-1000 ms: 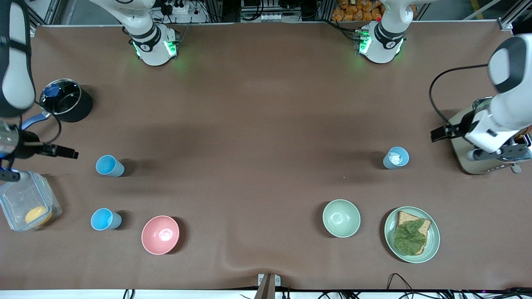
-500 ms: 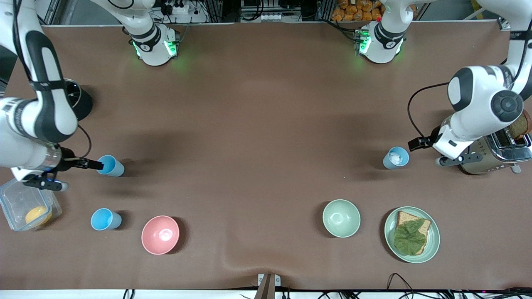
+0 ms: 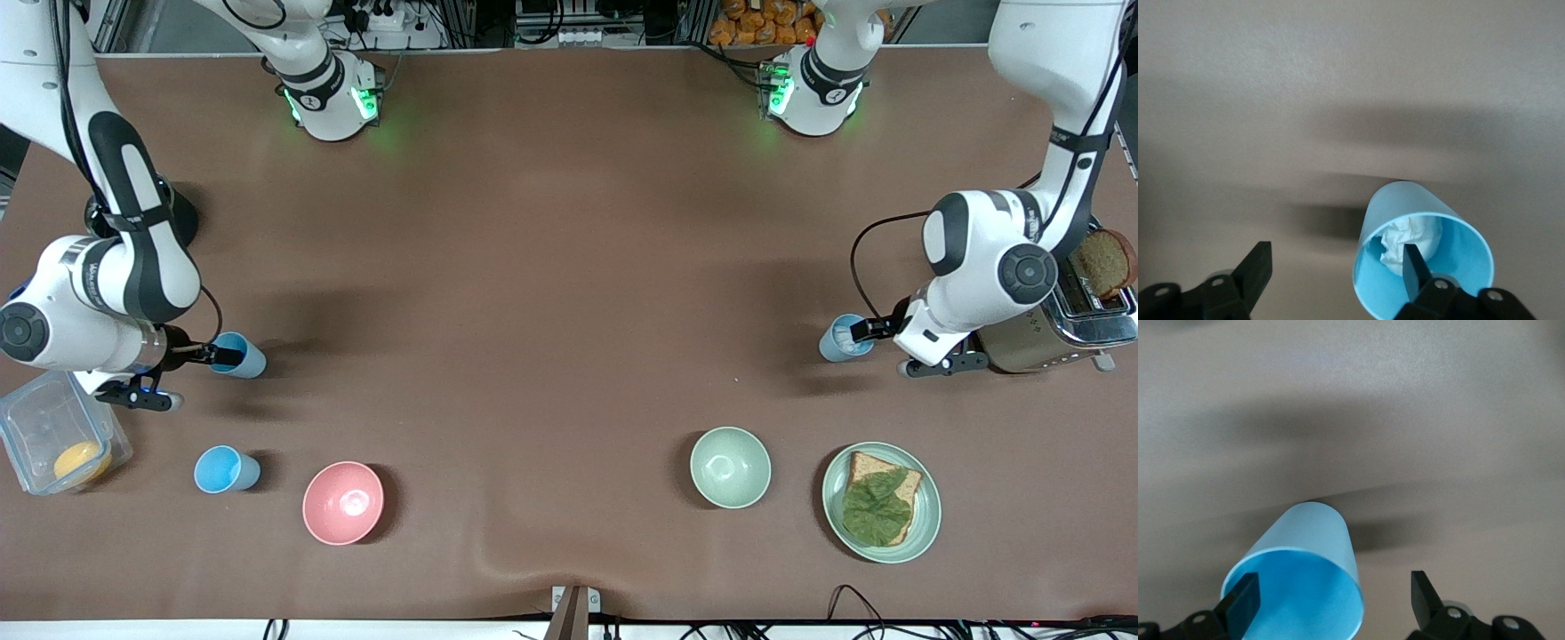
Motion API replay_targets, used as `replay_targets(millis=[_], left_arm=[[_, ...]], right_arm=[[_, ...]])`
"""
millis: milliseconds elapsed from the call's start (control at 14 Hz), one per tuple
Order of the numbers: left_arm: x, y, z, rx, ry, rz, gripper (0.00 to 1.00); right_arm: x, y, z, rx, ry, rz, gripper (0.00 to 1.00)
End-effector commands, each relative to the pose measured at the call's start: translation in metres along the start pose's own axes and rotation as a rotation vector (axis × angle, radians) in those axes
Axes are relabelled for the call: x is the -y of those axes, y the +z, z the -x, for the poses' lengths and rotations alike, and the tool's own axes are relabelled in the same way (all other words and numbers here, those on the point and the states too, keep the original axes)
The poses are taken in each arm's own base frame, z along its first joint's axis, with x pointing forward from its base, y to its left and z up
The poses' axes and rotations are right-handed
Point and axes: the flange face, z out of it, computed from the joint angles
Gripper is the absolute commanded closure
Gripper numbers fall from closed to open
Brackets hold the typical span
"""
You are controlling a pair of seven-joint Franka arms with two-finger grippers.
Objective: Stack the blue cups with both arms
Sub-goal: 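Carry the cup centerward with the left gripper while the right gripper lifts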
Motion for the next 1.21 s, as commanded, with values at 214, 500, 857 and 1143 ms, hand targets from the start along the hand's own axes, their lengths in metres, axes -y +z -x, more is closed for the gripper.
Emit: replay_targets(millis=[214, 500, 857, 1143], left_arm=[[-0.016, 0.0, -0.003, 0.001, -0.035, 0.044, 1.0], [-0.048, -0.009, 0.003, -0.001, -0.018, 0.06, 1.0], [-0.187, -0.05, 0.028, -0.023, -0.115, 0.138, 1.0], [-0.295, -0.053, 0.061, -0.001, -0.171, 0.173, 1.0]], right_arm=[[-0.004, 0.012, -0.003, 0.015, -0.017, 0.009, 0.0], [-0.016, 0.018, -0.003, 0.023, -0.133, 0.004, 0.99], [-0.008, 0.017, -0.004, 0.014, -0.175, 0.007, 1.0], [0.001, -0.012, -0.005, -0.017, -0.214, 0.017, 1.0]])
